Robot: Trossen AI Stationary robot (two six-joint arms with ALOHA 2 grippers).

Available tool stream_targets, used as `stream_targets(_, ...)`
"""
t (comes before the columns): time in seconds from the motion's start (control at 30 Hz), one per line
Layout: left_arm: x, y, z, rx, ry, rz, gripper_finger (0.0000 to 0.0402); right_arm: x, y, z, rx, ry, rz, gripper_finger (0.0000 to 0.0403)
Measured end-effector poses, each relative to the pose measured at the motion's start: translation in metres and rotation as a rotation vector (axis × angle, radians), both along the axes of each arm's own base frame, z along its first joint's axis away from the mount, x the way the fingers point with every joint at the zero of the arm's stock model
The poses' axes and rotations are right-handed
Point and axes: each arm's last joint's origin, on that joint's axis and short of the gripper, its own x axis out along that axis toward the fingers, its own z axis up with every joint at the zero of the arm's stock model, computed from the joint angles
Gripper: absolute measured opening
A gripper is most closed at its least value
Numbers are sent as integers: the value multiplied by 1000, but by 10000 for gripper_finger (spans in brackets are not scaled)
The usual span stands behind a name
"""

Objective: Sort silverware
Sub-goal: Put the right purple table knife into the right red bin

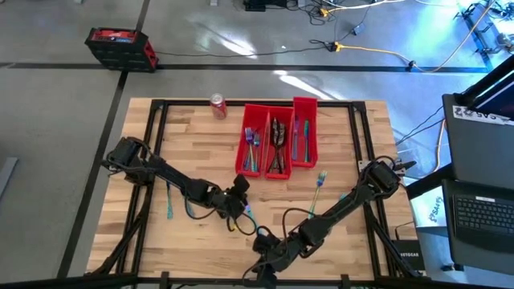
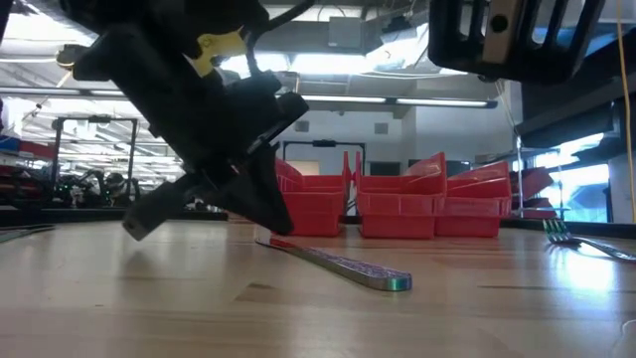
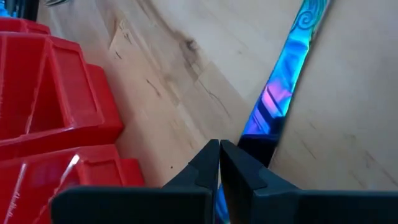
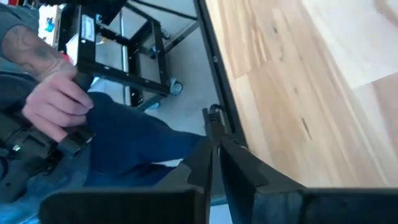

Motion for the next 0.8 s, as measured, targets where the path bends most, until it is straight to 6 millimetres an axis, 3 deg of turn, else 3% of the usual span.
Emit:
stream_targets(0.3,-1,4,-2,-26,18,45,0,2,-3,0,-63,-50,-108,28)
stream_targets(0.8,-17,-2,-8,-42,134,106,0,3,-4,0,-73,-58,-126,28)
